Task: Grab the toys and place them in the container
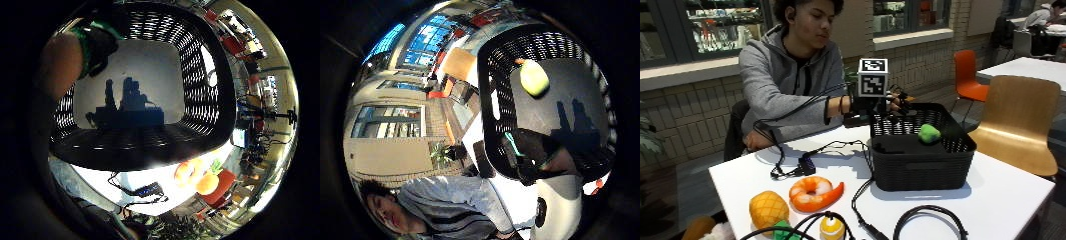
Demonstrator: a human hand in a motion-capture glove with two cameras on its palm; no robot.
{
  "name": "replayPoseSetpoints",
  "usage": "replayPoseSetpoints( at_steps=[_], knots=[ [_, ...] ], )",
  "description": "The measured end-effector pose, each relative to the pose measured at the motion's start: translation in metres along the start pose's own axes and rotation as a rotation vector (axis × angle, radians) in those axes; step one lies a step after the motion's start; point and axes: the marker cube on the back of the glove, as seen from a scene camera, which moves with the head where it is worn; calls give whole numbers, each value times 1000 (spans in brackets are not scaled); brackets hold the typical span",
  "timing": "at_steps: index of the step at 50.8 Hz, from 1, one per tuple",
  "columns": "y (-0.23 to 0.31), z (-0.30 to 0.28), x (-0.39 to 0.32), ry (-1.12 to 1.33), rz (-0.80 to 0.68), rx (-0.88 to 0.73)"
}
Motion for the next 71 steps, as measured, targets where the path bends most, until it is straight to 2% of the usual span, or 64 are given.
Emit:
replayPoseSetpoints(
  at_steps=[8, 17, 29, 36, 43, 51, 59, 71],
  knots=[
    [25, -7, 10, -5, 7, 12],
    [101, -23, 51, 105, 88, 93],
    [219, -31, 190, 138, 499, 78],
    [262, -16, 265, 82, 710, 53],
    [276, 8, 292, 2, 801, 31],
    [276, 42, 308, -34, 886, -72],
    [279, 55, 312, -56, 898, 11],
    [268, 63, 309, 126, 929, 149]
  ],
)
